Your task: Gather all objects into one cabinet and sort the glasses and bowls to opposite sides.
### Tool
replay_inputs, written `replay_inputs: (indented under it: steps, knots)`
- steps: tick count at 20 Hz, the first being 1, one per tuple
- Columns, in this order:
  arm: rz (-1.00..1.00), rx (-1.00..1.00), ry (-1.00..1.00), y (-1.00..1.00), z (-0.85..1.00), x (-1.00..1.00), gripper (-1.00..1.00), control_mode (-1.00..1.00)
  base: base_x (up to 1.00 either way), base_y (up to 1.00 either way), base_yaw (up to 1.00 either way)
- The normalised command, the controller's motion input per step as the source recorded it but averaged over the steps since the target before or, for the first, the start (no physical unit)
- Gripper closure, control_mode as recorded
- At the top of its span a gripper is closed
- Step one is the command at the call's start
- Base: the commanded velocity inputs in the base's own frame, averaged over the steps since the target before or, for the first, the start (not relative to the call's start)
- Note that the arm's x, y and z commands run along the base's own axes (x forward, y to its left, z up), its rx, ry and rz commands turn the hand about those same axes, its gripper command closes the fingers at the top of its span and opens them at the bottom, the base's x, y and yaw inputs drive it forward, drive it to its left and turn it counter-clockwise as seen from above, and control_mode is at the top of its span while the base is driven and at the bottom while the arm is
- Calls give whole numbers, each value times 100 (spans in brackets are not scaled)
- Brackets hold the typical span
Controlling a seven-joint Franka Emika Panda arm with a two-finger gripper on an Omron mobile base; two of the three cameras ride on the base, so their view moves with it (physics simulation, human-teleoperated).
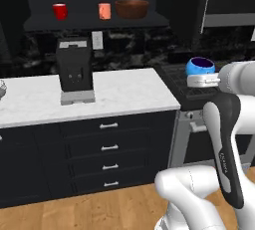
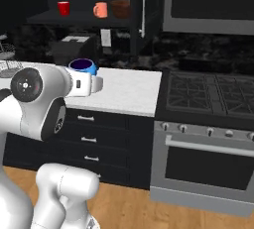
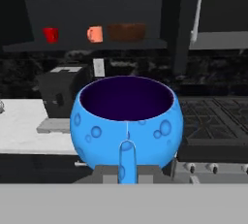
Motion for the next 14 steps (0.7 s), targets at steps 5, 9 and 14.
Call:
replay_inputs:
  steps: [5, 9, 14]
  knots:
    - [0, 0, 0, 0, 0, 0, 100, 100, 44, 100, 0]
    - [0, 0, 0, 0, 0, 0, 100, 100, 88, 100, 0]
    - [0, 0, 0, 0, 0, 0, 100, 100, 99, 76, 0]
